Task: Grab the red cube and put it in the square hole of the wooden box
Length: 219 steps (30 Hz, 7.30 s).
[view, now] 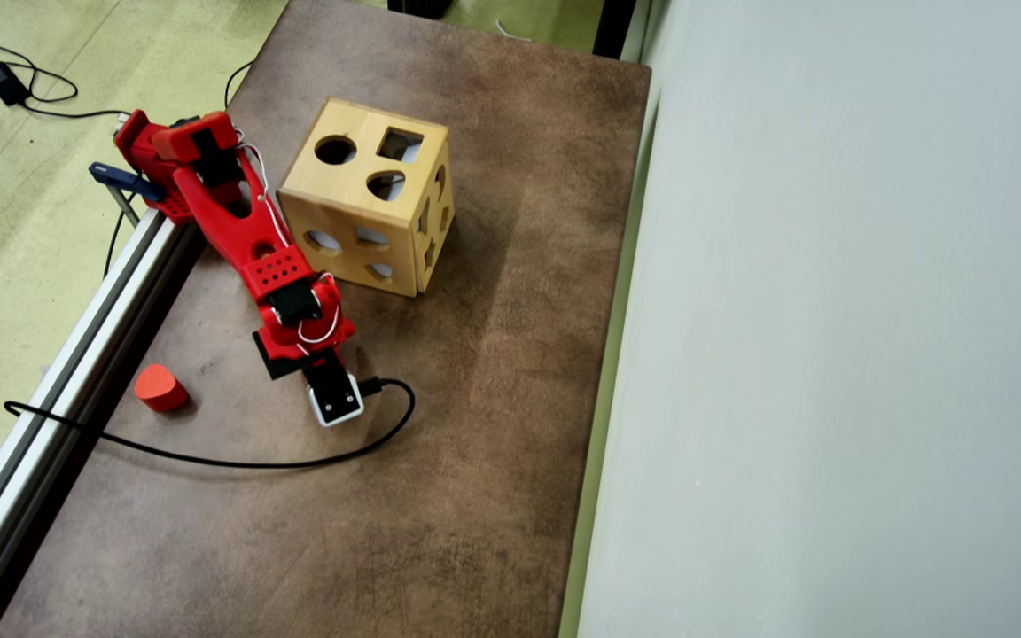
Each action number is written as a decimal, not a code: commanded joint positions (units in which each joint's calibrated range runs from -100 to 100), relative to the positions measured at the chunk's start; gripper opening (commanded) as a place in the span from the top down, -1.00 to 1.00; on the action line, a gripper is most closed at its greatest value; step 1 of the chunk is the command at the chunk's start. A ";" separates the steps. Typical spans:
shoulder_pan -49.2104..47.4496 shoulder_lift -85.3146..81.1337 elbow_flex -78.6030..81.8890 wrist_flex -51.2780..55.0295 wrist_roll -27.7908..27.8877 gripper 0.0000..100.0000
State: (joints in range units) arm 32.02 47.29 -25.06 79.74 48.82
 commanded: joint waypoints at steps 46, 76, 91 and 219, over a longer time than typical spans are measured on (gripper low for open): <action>-0.59 -0.62 -0.35 -5.88 0.05 0.33; -4.90 1.16 -0.44 -1.37 -0.10 0.42; -4.16 -0.88 -0.44 -1.21 -0.29 0.96; -50.29 -41.81 13.43 15.51 -58.90 0.35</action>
State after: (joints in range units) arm -17.36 5.51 -11.78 95.08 -9.89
